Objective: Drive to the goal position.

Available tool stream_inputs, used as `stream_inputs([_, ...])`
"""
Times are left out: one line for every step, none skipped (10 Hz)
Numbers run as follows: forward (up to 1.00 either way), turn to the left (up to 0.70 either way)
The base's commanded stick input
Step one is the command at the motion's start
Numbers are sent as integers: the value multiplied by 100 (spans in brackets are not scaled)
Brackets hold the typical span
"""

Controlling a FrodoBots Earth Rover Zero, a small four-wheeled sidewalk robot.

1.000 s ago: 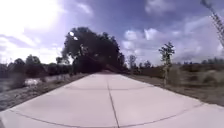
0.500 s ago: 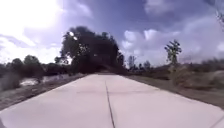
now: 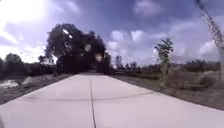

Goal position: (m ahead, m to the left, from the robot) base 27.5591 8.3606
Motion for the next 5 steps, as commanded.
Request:
stream_inputs([97, 0])
stream_inputs([97, 0])
stream_inputs([98, 0])
stream_inputs([99, 0])
stream_inputs([99, 0])
